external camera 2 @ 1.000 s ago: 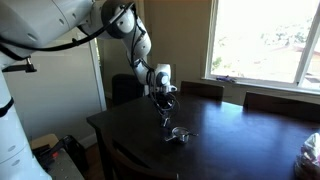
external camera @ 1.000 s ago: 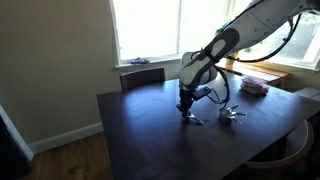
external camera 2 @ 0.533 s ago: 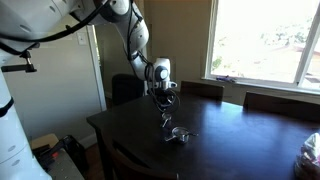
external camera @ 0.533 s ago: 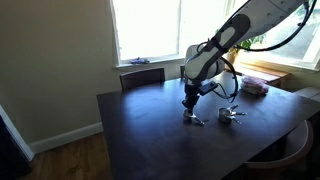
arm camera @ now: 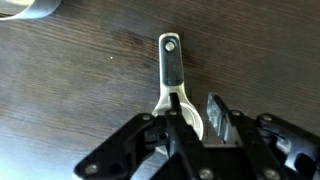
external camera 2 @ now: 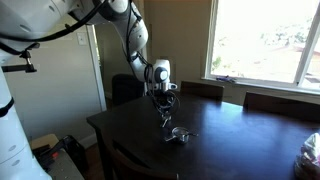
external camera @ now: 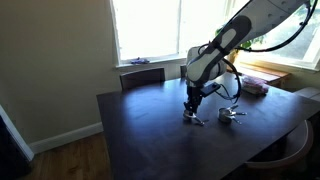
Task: Stack the cups
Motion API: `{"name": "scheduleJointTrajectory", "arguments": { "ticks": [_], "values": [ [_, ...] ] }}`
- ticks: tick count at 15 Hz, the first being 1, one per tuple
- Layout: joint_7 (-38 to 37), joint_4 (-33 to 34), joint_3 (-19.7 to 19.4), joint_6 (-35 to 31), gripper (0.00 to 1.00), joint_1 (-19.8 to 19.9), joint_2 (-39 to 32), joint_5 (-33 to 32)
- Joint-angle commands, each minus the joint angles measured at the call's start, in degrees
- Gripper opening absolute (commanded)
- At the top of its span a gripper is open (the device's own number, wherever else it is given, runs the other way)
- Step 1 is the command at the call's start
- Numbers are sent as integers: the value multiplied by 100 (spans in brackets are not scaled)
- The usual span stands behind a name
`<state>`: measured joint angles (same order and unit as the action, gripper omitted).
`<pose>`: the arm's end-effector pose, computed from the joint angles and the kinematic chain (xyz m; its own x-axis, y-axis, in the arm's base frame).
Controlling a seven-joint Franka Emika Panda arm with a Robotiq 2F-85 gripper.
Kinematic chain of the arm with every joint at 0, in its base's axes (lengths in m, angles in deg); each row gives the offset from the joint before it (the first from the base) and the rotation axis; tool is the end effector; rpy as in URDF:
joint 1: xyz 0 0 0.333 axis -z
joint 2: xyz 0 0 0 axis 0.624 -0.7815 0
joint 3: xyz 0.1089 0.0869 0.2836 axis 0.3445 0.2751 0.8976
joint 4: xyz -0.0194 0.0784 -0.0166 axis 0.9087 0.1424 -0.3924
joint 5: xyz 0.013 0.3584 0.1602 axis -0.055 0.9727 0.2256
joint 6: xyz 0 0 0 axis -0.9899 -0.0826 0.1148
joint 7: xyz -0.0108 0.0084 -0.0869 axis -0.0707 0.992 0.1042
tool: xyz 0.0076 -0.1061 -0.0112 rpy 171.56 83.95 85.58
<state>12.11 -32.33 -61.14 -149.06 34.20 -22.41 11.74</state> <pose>0.6639 0.0701 0.1077 0.9681 0.2474 -0.0395 0.2486 -0.9682 0.0276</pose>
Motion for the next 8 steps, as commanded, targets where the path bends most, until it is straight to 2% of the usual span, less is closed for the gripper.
{"name": "scheduleJointTrajectory", "arguments": {
  "ticks": [1,6,8],
  "values": [
    [-341,-259,-183,-128,67,-118,126,-74],
    [-532,38,-239,-11,98,-90,-253,-8],
    [-504,143,-192,-55,100,-47,-429,28]
  ]
}}
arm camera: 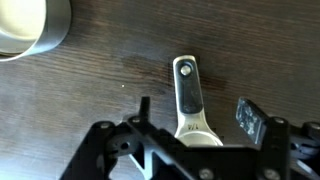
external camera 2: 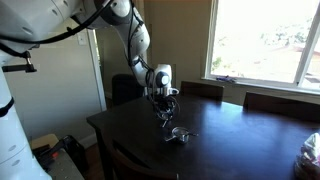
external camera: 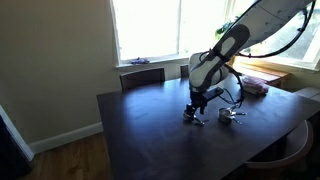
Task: Stack the cups
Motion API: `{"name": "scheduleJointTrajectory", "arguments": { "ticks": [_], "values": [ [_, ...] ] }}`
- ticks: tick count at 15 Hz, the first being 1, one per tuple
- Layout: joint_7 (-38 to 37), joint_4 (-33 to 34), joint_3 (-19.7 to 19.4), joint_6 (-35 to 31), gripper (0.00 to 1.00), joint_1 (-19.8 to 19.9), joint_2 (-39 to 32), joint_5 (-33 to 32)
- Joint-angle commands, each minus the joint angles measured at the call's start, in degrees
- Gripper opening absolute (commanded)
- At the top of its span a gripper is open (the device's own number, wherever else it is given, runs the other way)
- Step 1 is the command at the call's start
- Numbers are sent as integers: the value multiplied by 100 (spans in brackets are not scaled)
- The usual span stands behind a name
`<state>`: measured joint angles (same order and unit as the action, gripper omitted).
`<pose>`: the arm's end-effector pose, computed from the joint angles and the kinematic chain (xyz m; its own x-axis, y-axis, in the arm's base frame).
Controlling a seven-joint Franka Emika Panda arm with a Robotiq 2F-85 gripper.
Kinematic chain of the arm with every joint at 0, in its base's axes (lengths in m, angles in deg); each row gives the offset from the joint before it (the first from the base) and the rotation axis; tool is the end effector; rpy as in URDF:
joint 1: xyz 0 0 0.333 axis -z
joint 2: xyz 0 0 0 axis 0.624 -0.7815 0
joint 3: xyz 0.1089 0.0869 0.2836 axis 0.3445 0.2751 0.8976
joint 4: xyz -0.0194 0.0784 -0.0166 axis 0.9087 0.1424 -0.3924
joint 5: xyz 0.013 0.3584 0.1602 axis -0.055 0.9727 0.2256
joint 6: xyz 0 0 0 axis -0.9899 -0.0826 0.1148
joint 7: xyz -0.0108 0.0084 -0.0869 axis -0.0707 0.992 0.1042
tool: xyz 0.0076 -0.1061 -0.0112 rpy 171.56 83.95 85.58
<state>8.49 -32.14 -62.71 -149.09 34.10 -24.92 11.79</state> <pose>0.6562 0.0538 0.0797 0.9826 0.1680 -0.0794 0.1720 -0.9840 0.0462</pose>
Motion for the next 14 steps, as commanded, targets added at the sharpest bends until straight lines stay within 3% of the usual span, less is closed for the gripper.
{"name": "scheduleJointTrajectory", "arguments": {
  "ticks": [1,2,7,9,14],
  "values": [
    [-99,188,-1,-107,100,-14,-262,40],
    [-38,217,35,-186,100,9,-320,45],
    [-35,503,58,-286,74,-6,-581,52],
    [-30,590,64,-309,52,-5,-615,51],
    [-104,719,51,-270,18,-21,-648,81]
  ]
}}
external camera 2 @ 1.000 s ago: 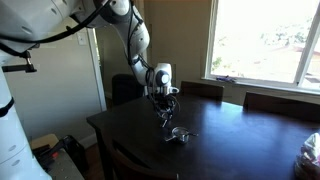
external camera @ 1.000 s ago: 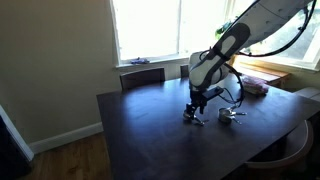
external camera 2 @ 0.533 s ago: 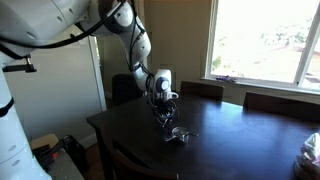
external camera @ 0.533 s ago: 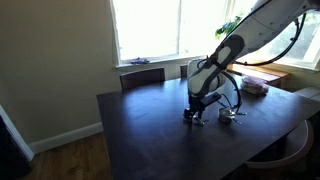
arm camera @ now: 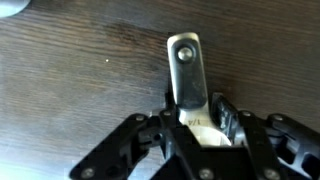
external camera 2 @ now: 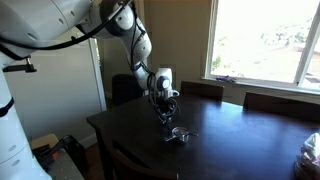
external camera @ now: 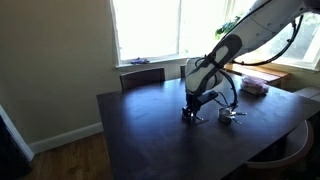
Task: Stack the cups
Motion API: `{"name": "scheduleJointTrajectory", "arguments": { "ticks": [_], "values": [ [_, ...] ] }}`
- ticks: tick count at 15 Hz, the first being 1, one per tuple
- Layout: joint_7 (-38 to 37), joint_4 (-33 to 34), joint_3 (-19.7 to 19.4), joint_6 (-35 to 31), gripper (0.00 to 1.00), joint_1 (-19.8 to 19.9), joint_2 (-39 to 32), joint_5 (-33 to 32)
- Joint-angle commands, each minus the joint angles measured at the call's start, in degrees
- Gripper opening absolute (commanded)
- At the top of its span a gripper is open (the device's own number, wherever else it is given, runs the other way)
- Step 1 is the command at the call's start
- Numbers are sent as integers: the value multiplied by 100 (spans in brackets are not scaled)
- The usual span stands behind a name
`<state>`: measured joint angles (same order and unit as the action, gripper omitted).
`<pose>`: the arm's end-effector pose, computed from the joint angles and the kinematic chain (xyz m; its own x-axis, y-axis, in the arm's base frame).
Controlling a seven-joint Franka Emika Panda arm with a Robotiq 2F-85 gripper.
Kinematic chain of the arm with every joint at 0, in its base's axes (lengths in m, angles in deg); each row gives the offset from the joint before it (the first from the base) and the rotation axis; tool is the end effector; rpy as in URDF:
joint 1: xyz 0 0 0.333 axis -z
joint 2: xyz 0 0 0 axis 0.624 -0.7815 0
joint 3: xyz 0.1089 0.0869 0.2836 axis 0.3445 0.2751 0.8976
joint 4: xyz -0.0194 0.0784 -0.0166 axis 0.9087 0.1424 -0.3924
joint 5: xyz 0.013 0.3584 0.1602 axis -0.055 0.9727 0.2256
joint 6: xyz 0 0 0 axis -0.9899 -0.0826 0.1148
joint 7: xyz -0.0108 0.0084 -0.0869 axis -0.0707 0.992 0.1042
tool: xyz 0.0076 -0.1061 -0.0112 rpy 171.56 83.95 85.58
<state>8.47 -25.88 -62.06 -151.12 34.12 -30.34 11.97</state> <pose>0.6764 0.0625 0.0593 0.9845 0.1731 -0.0284 0.1741 -0.9840 0.0368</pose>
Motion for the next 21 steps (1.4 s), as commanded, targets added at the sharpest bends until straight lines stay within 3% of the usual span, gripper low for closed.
{"name": "scheduleJointTrajectory", "arguments": {
  "ticks": [1,5,9,13,21],
  "values": [
    [-113,101,-22,-65,12,-31,-110,59],
    [-126,108,-40,-118,3,-57,-115,36],
    [-113,-50,-41,-372,10,-86,10,2],
    [-168,-239,-116,-790,9,-179,160,-52],
    [-59,-913,-137,-989,9,-121,811,-59]
  ]
}}
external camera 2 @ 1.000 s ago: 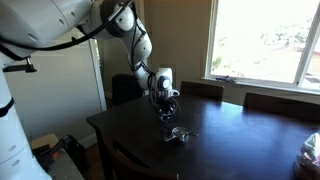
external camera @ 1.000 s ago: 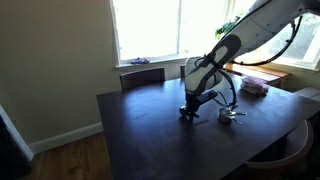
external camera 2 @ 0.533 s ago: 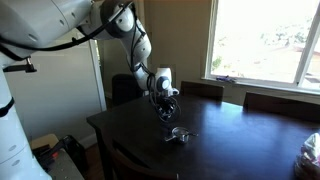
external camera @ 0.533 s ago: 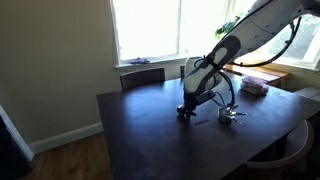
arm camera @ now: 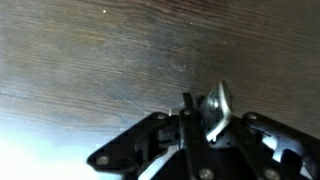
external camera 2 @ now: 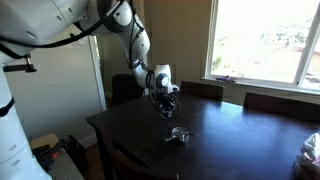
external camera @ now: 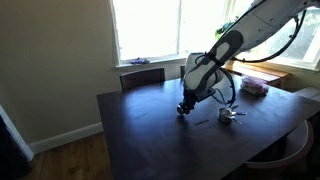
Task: Stack the cups
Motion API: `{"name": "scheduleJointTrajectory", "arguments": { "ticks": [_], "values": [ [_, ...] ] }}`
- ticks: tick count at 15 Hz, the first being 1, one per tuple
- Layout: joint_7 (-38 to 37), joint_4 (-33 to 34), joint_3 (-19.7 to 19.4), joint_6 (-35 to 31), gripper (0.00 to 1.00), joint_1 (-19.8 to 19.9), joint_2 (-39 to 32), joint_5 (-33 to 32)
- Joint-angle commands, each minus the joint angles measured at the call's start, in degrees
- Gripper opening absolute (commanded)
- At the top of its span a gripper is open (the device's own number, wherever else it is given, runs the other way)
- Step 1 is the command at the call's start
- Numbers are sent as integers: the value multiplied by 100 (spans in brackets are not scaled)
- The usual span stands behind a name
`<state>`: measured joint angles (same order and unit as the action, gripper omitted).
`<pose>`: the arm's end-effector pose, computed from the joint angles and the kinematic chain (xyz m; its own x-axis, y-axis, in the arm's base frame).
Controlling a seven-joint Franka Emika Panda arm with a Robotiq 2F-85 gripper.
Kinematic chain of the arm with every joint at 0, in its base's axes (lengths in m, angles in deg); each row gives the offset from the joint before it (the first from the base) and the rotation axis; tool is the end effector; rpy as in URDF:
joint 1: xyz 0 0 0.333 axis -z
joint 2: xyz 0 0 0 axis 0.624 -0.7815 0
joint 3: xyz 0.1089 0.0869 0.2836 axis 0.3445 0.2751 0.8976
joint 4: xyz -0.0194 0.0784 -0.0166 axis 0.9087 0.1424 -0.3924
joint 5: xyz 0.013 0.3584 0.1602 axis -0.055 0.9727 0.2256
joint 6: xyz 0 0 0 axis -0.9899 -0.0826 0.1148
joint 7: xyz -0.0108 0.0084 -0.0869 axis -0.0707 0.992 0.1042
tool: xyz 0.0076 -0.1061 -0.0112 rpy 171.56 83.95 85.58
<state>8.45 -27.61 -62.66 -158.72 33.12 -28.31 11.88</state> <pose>0.6873 0.0707 0.0843 0.9757 0.1905 0.1082 0.1862 -0.9813 0.0491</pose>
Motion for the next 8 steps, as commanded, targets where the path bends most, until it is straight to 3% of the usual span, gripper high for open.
{"name": "scheduleJointTrajectory", "arguments": {
  "ticks": [1,8],
  "values": [
    [-66,-851,-96,-301,9,-19,699,-58],
    [-131,-1678,-366,-389,9,-97,1407,-225]
  ]
}}
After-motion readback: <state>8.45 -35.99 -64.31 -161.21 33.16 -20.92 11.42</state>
